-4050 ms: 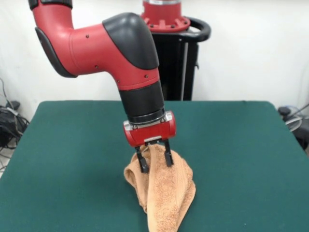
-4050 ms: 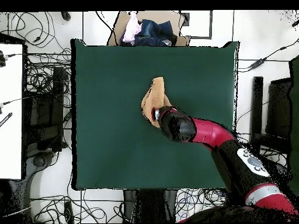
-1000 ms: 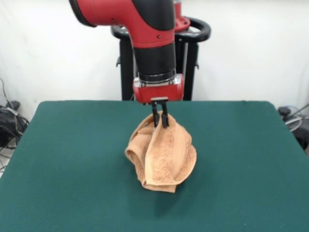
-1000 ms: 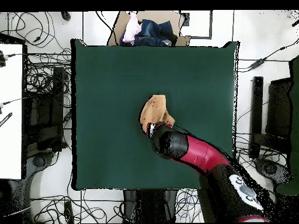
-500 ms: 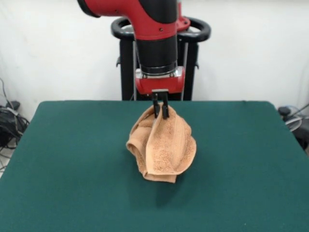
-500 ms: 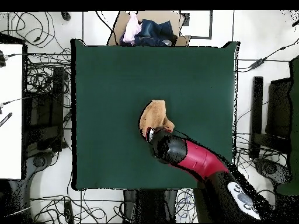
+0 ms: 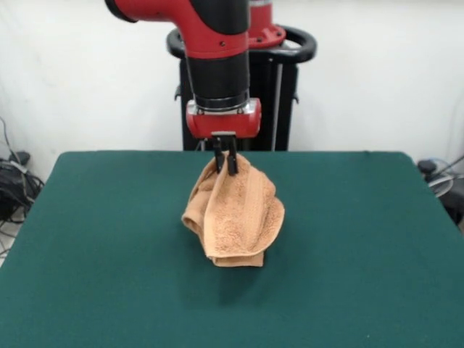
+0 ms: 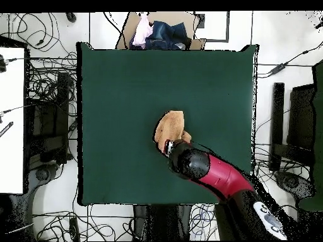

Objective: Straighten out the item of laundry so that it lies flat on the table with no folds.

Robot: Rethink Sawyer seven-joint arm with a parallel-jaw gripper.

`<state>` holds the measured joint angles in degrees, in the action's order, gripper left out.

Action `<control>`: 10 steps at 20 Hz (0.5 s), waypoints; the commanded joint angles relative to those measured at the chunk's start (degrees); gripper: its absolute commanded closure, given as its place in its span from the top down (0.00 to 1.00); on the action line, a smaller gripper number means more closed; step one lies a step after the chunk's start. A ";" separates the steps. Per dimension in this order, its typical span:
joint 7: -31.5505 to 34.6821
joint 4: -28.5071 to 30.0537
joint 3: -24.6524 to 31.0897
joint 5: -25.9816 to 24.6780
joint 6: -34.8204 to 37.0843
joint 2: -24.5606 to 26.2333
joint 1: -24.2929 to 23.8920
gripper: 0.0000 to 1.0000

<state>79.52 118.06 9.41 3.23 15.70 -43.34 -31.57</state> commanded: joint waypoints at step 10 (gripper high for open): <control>5.77 -3.12 -3.17 -2.90 7.68 1.63 -2.17 0.00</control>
<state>79.52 117.29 8.48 1.88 17.58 -43.13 -33.13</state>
